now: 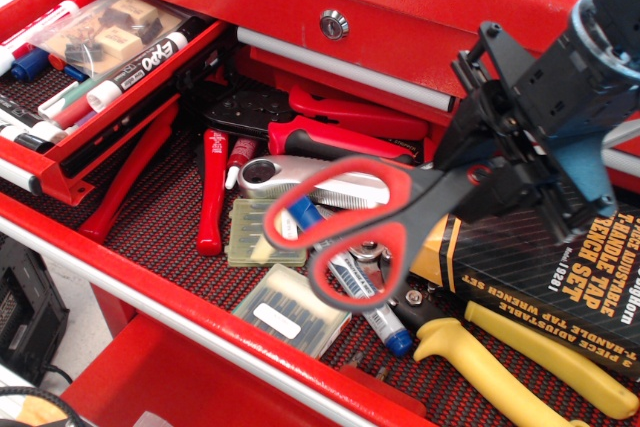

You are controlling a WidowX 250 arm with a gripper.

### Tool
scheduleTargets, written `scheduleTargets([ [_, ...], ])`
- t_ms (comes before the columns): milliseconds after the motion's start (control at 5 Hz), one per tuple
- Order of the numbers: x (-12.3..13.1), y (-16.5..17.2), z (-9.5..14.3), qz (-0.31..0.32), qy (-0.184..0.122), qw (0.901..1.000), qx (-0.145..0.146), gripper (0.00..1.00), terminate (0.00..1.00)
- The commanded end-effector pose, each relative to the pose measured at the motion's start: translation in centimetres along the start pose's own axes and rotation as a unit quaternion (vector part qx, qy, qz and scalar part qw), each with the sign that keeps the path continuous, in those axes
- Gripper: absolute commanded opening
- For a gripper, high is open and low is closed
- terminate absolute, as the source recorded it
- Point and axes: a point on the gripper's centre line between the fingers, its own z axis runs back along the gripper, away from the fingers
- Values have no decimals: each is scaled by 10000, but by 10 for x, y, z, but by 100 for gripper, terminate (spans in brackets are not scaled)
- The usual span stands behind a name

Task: Pick up scissors and put into drawer

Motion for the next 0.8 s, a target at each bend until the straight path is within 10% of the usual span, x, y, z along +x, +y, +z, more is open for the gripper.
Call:
scheduleTargets([
  [0,-53,39,6,-992,122,9893,1063,0,0],
  [400,-107,101,-34,-1136,-28,9826,1471,0,0],
  [600,-126,145,-49,-622,205,9929,989,0,0],
])
